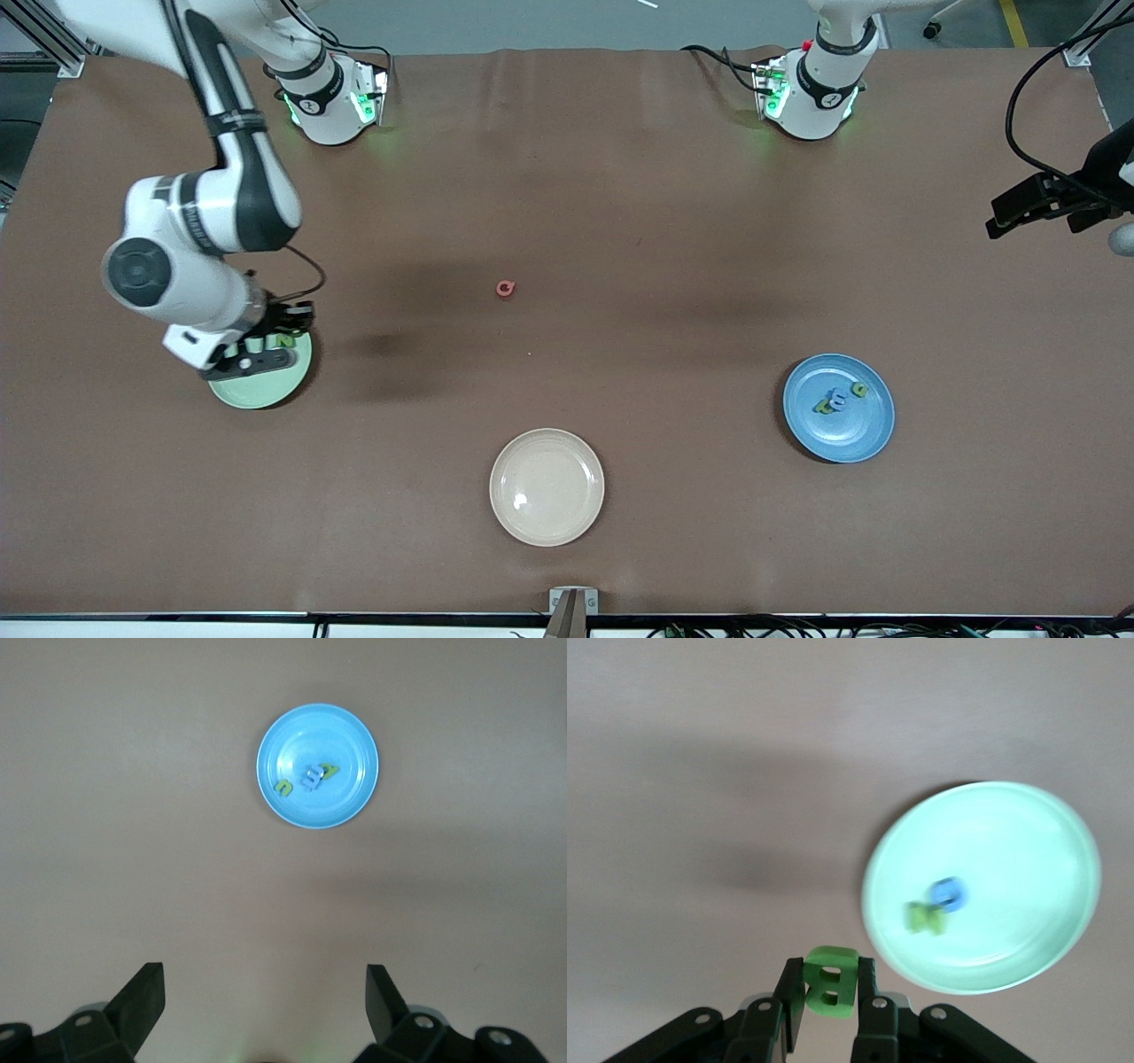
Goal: Sort upper and lower case letters into plates
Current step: 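Place the green B on the green plate with the right gripper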
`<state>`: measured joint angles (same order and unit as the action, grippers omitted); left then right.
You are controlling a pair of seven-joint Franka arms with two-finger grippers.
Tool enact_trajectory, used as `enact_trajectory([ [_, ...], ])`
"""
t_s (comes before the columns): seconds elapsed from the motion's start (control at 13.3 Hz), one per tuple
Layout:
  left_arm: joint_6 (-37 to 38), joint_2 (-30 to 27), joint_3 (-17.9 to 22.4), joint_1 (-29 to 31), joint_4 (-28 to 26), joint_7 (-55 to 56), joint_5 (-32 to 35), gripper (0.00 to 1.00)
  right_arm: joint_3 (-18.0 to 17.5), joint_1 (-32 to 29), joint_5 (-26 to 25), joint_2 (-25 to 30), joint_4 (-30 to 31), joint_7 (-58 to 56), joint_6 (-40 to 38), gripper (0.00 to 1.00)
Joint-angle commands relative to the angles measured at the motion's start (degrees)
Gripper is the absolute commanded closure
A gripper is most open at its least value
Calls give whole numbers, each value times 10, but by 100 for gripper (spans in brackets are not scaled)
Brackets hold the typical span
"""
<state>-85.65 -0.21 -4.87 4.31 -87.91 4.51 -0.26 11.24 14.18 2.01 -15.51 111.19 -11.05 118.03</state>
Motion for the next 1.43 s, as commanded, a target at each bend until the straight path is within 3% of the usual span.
enact_trajectory([
  [0.0, -2, -27, 7, -5, -25, -9, -8, 0, -11, -63, -1, -19, 18, -83, 45, 89],
  [0.38, 0, -27, 3, -5, -25, -9, -1, 0, -11, -95, -1, -58, 96, -150, 179, 88],
  [1.13, 5, -34, -1, -8, -41, -9, 13, 0, -13, -122, 5, -89, 108, -163, 186, 82],
  [1.36, -6, -43, -30, -7, -38, -7, 55, 0, -14, -122, 5, -91, 119, -163, 209, 80],
])
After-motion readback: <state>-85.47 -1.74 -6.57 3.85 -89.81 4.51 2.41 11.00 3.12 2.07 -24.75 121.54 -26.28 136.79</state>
